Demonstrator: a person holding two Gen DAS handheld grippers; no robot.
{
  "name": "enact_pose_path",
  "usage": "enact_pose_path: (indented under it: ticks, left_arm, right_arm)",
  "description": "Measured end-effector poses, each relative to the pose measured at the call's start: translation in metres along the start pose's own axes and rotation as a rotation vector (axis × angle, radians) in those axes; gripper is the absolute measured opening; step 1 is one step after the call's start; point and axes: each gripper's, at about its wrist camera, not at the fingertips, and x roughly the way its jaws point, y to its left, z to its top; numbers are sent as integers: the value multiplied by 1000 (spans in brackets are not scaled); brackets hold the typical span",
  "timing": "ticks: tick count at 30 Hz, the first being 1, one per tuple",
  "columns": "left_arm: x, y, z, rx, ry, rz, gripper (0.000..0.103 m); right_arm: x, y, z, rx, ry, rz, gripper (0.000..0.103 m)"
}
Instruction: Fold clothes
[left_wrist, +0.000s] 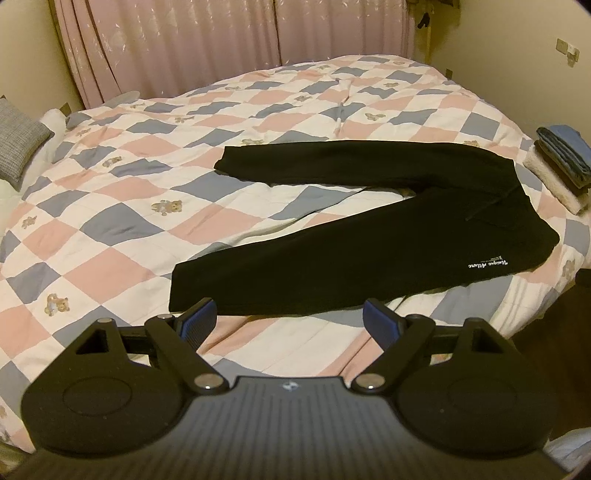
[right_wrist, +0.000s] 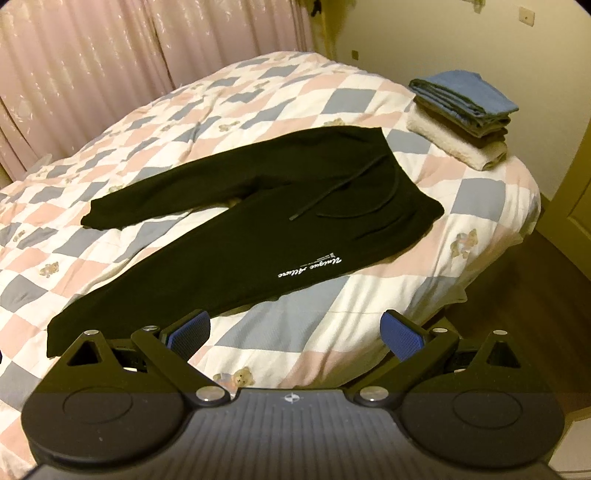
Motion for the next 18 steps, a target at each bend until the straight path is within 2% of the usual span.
enact_pose_path:
  ticks: [9,18]
  left_arm:
    - [48,-21,38,-19,54,15,84]
    - [131,-77,105,-24,138,35,84]
  right_arm:
    - [47,-9,43,-9,44,-1,101]
    - [129,-40,121,-70,151,21,101]
